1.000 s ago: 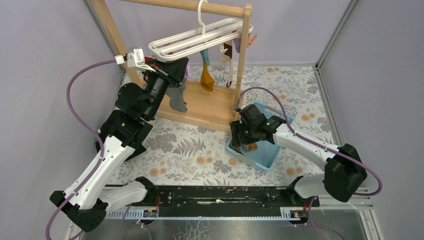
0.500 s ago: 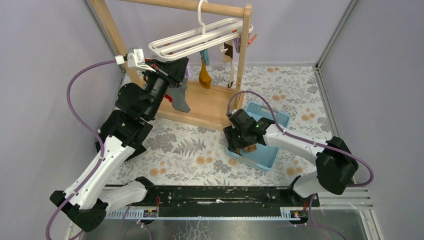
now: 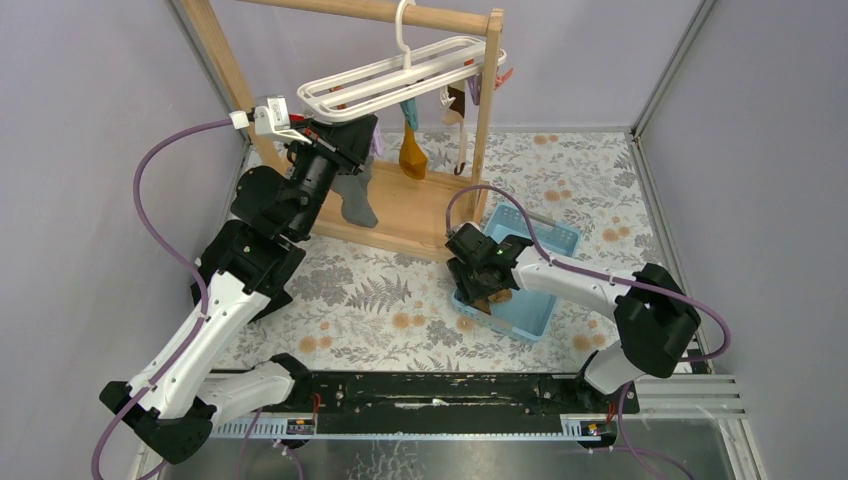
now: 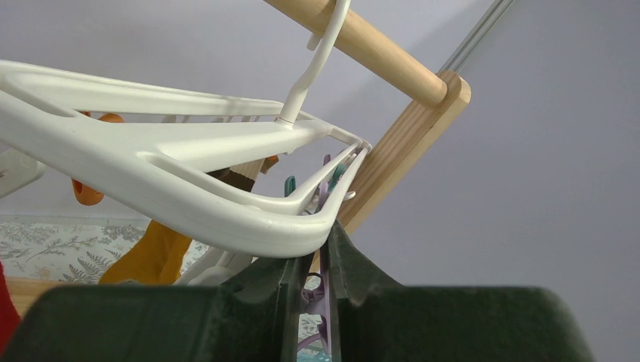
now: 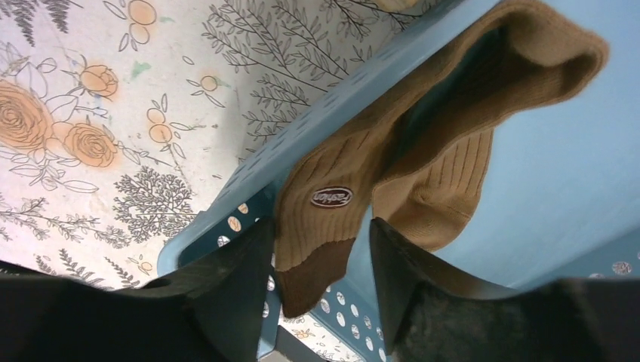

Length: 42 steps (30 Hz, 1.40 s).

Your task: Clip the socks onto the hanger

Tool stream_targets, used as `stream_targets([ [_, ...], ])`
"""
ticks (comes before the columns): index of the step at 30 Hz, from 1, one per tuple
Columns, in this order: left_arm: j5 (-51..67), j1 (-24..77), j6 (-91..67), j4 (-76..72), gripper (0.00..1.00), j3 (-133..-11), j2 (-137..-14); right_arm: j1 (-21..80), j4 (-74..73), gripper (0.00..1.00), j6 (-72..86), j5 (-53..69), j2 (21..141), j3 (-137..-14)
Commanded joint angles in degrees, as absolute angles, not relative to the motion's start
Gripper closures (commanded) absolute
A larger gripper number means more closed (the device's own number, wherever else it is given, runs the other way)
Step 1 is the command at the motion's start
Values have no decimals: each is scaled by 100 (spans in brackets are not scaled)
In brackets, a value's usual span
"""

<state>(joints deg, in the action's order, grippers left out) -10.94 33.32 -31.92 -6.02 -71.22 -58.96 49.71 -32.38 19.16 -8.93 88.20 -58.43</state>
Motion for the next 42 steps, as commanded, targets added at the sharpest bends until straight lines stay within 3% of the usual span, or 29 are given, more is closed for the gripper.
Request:
stream_targets([
  [1, -1153, 3300, -3041, -668, 100, -7062, -5739, 5014, -3351, 52, 1920, -1220, 8768, -5910],
  [7, -1128, 3305, -3050, -668, 100, -7059, -5748, 5014, -3288, 100, 2049, -1352, 8508, -5932],
  [17, -1112, 3298, -3063, -672, 100, -7037, -5712, 4461, -3098, 100, 1981, -1115, 7575, -5831],
  [18, -1108, 3304, -3073, -687, 100, -7030, -5711, 4454, -3195, 91, 1911, -1167, 7664, -5874],
  [20, -1088, 3298, -3085, -707, 100, -7009, -5728, 4459, -3413, 48, 1809, -1147, 8015, -5958],
  [21, -1085, 3299, -3085, -711, 100, -7013, -5737, 4464, -3479, 34, 1802, -1060, 8170, -5974],
  [22, -1082, 3297, -3085, -705, 100, -7015, -5747, 4494, -3457, 27, 1813, -990, 8276, -5947],
  [37, -1107, 3295, -3088, -749, 100, -6950, -5731, 5084, -2689, 26, 2411, -1081, 9043, -5265],
  [42, -1064, 3287, -3104, -748, 100, -6937, -5692, 5106, -2349, 37, 2585, -1163, 9474, -4967],
])
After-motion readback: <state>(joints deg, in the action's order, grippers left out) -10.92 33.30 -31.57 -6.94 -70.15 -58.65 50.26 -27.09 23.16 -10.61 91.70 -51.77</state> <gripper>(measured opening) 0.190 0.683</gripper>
